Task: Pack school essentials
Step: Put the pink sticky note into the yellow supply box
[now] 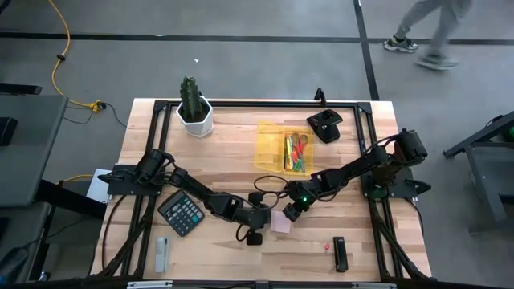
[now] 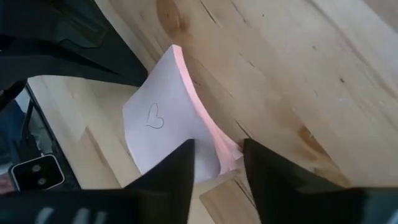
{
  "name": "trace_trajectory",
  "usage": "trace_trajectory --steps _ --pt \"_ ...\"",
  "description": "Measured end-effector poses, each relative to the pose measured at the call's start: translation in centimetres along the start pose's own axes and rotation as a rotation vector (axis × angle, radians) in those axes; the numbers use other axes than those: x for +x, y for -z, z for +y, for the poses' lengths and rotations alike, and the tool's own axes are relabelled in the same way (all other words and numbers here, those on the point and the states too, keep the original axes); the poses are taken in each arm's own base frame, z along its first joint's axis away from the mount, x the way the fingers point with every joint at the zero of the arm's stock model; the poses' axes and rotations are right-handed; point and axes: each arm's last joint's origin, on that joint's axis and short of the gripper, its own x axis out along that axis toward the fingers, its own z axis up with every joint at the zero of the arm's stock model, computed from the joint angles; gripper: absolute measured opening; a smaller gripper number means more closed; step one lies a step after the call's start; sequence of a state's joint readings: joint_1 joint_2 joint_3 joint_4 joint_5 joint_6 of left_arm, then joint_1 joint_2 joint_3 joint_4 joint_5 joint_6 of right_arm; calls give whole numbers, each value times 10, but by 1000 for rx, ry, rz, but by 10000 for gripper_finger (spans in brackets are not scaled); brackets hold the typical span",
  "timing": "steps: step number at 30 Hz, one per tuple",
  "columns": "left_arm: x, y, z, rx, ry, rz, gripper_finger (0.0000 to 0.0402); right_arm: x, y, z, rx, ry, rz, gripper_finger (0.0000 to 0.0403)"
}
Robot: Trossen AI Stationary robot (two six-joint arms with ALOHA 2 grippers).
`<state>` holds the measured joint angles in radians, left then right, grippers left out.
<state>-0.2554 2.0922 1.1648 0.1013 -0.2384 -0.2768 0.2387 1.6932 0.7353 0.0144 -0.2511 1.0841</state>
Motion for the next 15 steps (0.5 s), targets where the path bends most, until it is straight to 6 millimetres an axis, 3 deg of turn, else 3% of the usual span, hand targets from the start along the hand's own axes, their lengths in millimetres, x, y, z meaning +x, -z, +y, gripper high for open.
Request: trace_trajectory --steps 8,15 --pt "0 0 0 -8 0 0 0 0 0 0 -19 2 -8 14" --pt "0 0 0 -28 13 4 0 0 0 0 -40 -9 6 5"
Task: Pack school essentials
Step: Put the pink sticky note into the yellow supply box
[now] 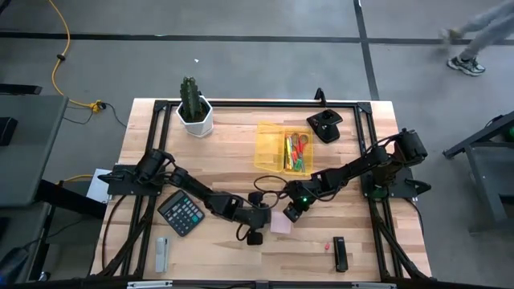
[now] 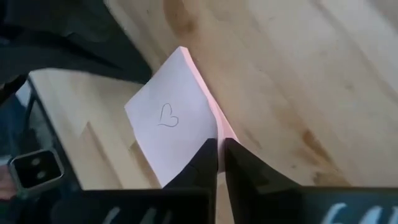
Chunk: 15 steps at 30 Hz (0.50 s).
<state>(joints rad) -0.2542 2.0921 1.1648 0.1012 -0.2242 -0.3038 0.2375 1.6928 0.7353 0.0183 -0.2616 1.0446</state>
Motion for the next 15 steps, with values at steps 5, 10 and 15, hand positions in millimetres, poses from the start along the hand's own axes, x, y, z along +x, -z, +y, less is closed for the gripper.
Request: trace_trajectory --steps 5,10,15 --pt "-16 -9 8 6 101 67 0 -5 0 4 -40 -45 30 2" --pt "-52 -24 19 59 121 124 0 -19 2 12 -115 -98 48 1" --pt "-109 -41 31 114 116 60 0 -48 3 20 -215 -139 14 1"
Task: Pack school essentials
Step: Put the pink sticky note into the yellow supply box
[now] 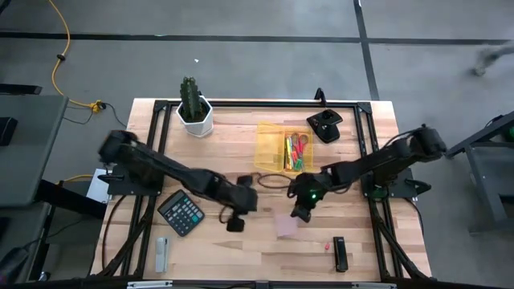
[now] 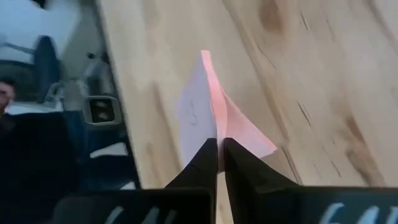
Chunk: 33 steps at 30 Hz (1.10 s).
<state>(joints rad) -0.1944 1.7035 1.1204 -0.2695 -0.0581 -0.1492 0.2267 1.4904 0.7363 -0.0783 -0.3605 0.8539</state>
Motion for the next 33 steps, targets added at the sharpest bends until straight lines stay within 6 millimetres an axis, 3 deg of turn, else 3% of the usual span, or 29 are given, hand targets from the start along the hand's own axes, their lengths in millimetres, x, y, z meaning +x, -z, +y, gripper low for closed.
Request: trace_trajectory --steps 5,12,15,18,20,23,29,33 --pt "-84 -12 12 -19 -11 -208 0 -41 -9 17 -116 -86 -155 1" --pt "-210 -6 30 -42 -170 -595 0 -104 -29 36 -334 -150 -608 0" --pt "-250 3 36 -36 -235 -725 0 -128 -33 37 -402 -92 -781 0" --pt "-278 11 43 -28 -263 -826 0 -148 -35 35 -441 -9 -916 0" --pt "-289 16 47 -38 -263 -903 0 -159 -35 34 -463 28 -973 0" --pt "-289 25 53 -88 -226 -1042 0 -171 -35 31 -487 70 -1030 0" --pt "-258 43 61 -207 -150 -1059 0 -179 -36 27 -554 84 -1039 0" --pt "-249 45 62 -248 -151 -1032 0 -179 -35 28 -586 47 -1010 0"
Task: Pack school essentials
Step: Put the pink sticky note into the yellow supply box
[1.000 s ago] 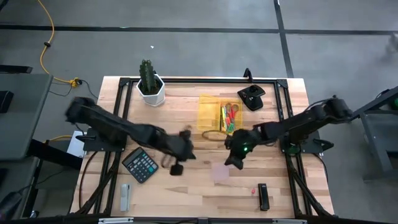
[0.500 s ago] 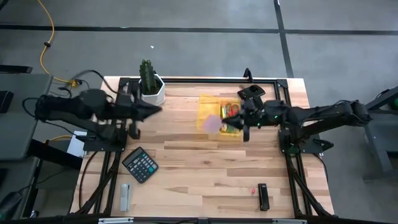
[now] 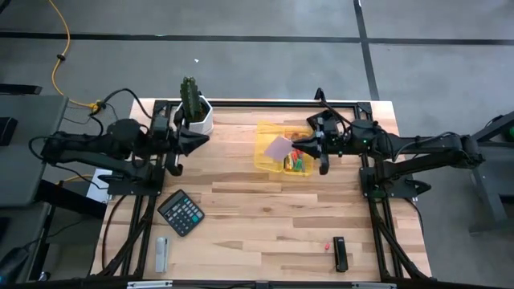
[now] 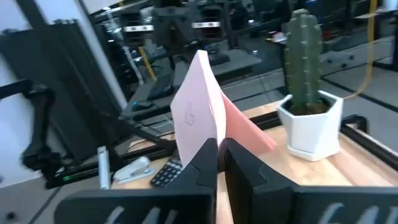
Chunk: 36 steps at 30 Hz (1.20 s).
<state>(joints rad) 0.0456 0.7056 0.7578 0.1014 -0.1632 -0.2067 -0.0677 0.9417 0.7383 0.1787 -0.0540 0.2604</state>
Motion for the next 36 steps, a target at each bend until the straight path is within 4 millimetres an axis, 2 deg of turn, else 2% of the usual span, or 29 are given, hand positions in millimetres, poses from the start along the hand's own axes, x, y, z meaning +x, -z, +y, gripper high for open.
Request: trace_trajectory --steps 10,13,17,21,23,26,29,36 --pt "7 3 -1 -1 -3 -2 0 0 0 1 -3 -46 13 0" --pt "7 3 0 -1 -2 -2 0 -1 -3 -1 2 43 58 0" --pt "6 2 0 -1 -2 -3 0 -3 -16 -11 -39 261 251 0" --pt "6 4 0 3 -7 16 0 -5 -13 -35 -71 442 558 0" --pt "6 6 0 6 -11 35 0 -6 -3 -51 -69 503 707 0" --pt "6 9 1 11 -19 62 0 -5 14 -76 -78 494 863 0" --pt "6 10 1 14 -22 78 0 -1 30 -103 -33 449 927 0" --pt "6 11 2 15 -30 82 0 7 50 -155 74 415 949 0"
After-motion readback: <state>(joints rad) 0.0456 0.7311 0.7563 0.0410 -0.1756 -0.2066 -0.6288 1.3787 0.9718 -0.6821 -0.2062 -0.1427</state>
